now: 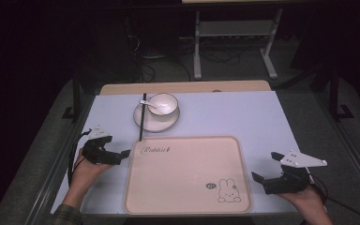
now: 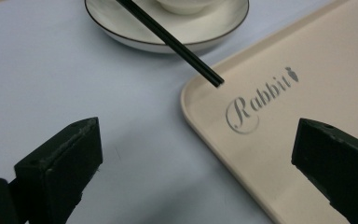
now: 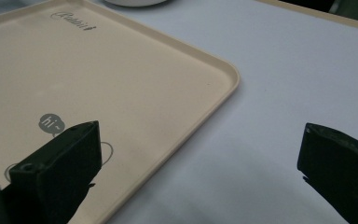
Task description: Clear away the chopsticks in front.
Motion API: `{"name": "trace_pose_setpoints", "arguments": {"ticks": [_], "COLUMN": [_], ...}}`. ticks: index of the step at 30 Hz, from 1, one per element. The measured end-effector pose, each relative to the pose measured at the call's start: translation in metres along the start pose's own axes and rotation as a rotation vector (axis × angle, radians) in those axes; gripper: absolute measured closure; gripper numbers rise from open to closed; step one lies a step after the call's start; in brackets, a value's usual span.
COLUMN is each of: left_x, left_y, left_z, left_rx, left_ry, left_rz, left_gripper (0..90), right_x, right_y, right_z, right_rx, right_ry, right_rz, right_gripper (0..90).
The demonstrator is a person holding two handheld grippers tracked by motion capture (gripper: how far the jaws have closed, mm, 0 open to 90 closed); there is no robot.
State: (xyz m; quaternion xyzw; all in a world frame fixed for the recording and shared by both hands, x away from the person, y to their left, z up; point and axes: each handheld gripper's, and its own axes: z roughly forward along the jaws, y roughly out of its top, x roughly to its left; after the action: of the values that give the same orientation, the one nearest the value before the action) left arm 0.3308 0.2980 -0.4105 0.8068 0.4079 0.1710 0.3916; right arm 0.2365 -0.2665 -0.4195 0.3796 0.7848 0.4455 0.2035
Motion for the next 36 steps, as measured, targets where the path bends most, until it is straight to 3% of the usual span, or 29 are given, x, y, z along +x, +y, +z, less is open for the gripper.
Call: {"name": "trace_pose_setpoints", "arguments": {"ticks": [18,20,25,36], "left_x": [0.006,0.007,0.005,0.019], "left_y": [0.043,0.051,0.063,0.076], "left_z": [0.043,0.049,0.058,0.089], "left_rx": [-0.008,-0.01,-0.018,0.023], "left_ry": [0.01,0.026,0.046,0.064], "left_rz": [0.021,0.034,0.046,-0.005], "left_gripper": [5.4,6.2,14.1,39.1], "right_x": [0.001,0.001,0.0,-0.002], "right_y": [0.0,0.0,0.0,0.001], "right_z": [0.001,0.001,0.001,0.003], "right_rx": [0.003,0.0,-0.002,-0.003], "right_ry": [0.004,0.005,0.006,0.018], "right_rz": [-0.003,-0.003,0.004,0.002], "right_gripper": [0.0,0.0,0.0,0.0]}}
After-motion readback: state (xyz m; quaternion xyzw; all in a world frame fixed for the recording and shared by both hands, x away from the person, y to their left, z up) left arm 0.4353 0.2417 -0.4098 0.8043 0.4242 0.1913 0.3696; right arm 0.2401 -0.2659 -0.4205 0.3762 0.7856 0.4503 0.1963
